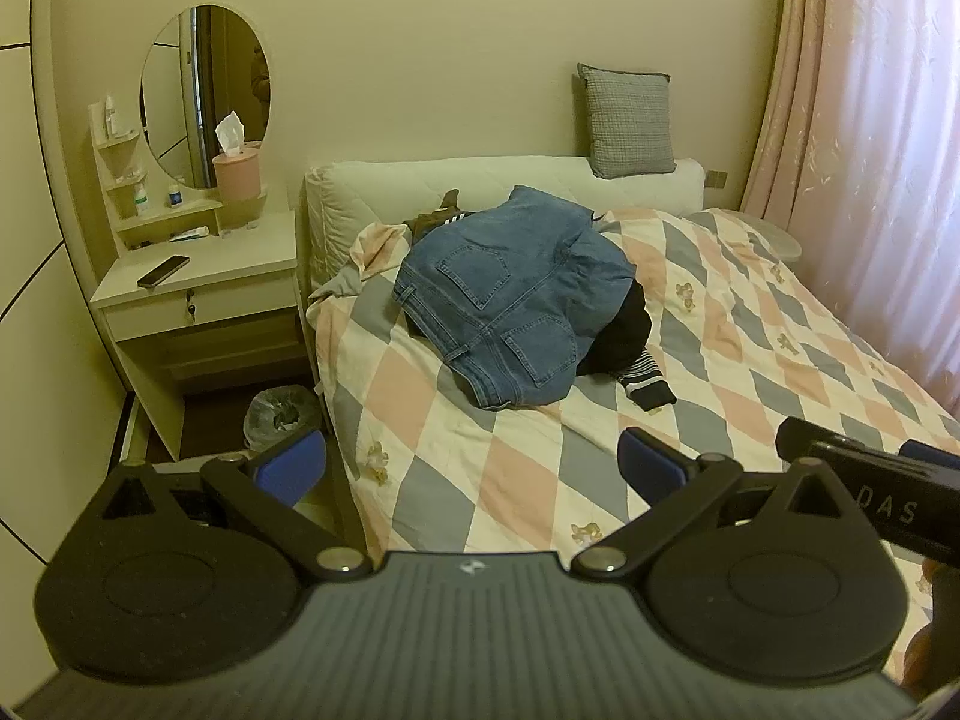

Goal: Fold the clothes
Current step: 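Move both grippers toward the pile of blue jeans on the bed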

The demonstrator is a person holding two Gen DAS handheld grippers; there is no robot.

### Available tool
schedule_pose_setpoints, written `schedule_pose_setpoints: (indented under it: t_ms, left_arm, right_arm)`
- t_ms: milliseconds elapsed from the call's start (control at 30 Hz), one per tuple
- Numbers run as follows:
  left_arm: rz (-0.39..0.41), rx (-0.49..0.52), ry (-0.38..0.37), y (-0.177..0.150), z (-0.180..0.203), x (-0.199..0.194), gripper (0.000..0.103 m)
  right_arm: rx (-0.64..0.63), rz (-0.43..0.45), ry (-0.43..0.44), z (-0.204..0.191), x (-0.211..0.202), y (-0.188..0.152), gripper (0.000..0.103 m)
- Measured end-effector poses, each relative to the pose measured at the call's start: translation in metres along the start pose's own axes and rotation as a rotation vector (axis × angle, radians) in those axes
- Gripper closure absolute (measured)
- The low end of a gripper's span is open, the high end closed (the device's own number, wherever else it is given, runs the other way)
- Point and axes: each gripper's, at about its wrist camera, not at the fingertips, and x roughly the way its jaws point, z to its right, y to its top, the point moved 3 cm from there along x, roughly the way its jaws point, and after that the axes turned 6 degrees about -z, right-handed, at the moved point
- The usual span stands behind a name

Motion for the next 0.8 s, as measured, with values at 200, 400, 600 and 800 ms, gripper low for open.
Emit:
schedule_pose_setpoints:
  t_ms: [200,400,600,800]
  left_arm:
    - [-0.001,-0.008,-0.005,0.0,-0.001,0.0,0.0]
    - [-0.013,0.008,-0.002,0.002,-0.01,0.005,0.0]
    - [-0.023,0.041,-0.017,0.015,-0.012,0.023,0.0]
    - [-0.038,0.076,-0.049,0.041,-0.029,0.054,0.0]
  right_arm:
    - [-0.012,0.016,-0.001,0.002,-0.004,-0.001,0.0]
    - [-0.014,-0.004,-0.015,-0.009,0.007,0.005,0.0]
    - [0.004,-0.009,-0.034,-0.016,0.02,0.012,0.0]
    - [0.036,-0.005,-0.055,-0.031,0.047,0.028,0.0]
